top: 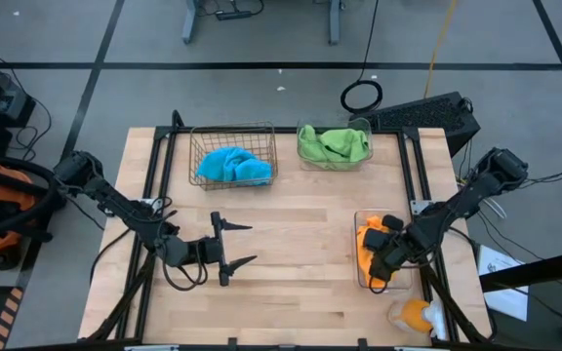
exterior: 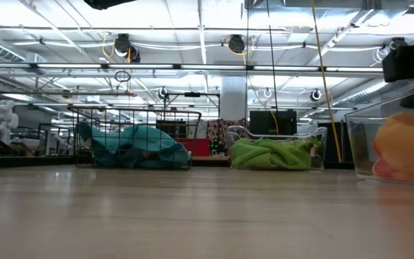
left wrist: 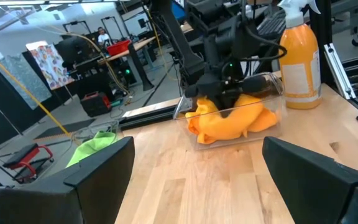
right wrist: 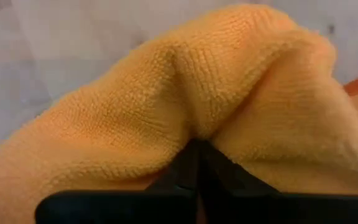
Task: Sort microfiber towel by color & place in baskets
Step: Return to Home Position
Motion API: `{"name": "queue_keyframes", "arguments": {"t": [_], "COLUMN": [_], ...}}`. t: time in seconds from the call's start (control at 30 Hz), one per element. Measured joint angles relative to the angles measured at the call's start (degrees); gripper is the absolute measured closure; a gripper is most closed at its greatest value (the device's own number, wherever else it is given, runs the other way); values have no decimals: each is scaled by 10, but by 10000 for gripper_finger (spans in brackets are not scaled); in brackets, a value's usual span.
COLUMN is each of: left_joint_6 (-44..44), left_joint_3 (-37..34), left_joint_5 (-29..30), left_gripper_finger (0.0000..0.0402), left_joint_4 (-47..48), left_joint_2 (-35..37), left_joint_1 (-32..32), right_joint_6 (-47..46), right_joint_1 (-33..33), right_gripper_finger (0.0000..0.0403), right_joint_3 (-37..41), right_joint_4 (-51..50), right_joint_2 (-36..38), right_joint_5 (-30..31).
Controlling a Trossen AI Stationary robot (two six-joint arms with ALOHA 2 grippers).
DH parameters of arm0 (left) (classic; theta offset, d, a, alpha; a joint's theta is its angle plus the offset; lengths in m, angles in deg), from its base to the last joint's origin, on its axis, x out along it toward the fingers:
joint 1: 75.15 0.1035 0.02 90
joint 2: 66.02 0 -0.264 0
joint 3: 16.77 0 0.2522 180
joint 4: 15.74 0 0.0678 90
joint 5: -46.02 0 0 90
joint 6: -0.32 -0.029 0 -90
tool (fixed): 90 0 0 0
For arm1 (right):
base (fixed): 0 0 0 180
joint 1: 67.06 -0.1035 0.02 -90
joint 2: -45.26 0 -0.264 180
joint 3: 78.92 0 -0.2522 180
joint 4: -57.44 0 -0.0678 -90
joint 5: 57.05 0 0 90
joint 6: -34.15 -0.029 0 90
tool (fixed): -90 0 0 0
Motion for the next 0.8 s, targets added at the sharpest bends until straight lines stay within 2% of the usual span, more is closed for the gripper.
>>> {"name": "queue_keyframes", "arguments": {"t": [0.2, 0.33, 0.47, 0.63, 0.8], "left_joint_6": [1, 1, -1, -5, -18], "left_joint_3": [0, 0, 0, 0, 0], "left_joint_5": [0, 0, 0, 0, 7], "left_gripper_finger": [41, 41, 41, 41, 41], "left_joint_4": [0, 0, -8, -7, -23], "left_joint_2": [0, 0, 0, 0, 0], "left_joint_1": [0, 0, 1, 1, 1], "right_joint_6": [0, -6, 9, 48, 118], "right_joint_1": [3, 3, -5, -18, -21], "right_gripper_finger": [402, 402, 402, 402, 402], "right_joint_3": [2, -32, -78, -136, -172], "right_joint_4": [14, -7, -41, -80, -80], "right_joint_2": [0, 6, 12, 20, 31], "right_joint_5": [-11, -33, -30, 21, 125]}}
